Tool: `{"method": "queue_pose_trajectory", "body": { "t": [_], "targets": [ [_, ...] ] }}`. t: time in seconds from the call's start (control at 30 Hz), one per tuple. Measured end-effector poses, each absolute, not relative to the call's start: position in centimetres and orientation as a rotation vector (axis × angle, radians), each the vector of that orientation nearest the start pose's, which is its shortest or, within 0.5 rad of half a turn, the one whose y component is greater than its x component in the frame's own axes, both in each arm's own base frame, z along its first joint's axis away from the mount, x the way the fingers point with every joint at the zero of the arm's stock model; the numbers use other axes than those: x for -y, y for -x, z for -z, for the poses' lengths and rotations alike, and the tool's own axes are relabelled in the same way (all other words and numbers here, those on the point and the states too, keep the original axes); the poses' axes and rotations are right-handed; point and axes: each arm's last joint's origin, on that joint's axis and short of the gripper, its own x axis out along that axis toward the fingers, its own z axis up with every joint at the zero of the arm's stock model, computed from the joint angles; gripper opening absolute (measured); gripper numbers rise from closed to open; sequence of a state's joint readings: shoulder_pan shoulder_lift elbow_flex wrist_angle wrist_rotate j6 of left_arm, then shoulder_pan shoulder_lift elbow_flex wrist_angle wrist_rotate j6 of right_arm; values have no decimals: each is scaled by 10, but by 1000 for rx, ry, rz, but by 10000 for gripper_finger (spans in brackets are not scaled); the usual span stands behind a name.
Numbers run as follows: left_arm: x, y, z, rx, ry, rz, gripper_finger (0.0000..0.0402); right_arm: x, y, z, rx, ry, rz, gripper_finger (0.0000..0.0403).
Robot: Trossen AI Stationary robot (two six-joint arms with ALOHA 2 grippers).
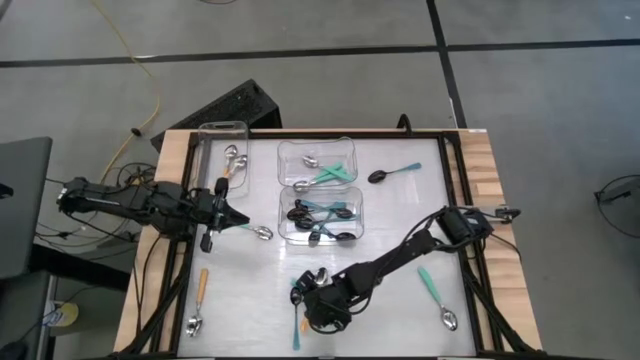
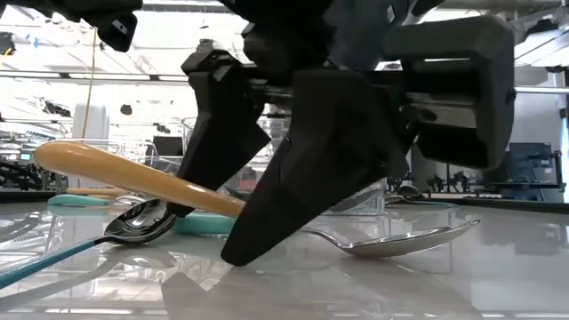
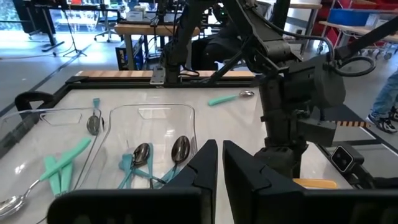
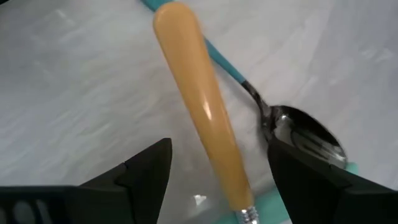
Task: Sort silverware by color (type)
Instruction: Put the yellow spoon into the top left transparent bin
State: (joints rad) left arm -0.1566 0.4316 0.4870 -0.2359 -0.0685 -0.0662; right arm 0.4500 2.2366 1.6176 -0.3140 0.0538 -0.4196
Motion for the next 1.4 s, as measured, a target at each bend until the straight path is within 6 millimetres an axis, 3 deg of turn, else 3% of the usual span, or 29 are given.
{"method": "queue_pose_trajectory", "body": {
  "t": [0.27,0.67,0.77,1.17,1.4],
  "targets": [
    [16,-115,-270,-183,38,82,10,-205,-429,-140,-818,643,-566,254],
    [16,-115,-270,-183,40,84,10,-204,-430,-139,-815,667,-537,88],
    [16,-115,-270,-184,47,82,10,-204,-430,-142,-825,677,-524,71],
    [11,-115,-267,-202,113,-107,10,-209,-441,-201,-868,698,-501,69],
    [9,-114,-263,-234,118,-179,10,-201,-439,-237,-965,707,-451,64]
  ]
}}
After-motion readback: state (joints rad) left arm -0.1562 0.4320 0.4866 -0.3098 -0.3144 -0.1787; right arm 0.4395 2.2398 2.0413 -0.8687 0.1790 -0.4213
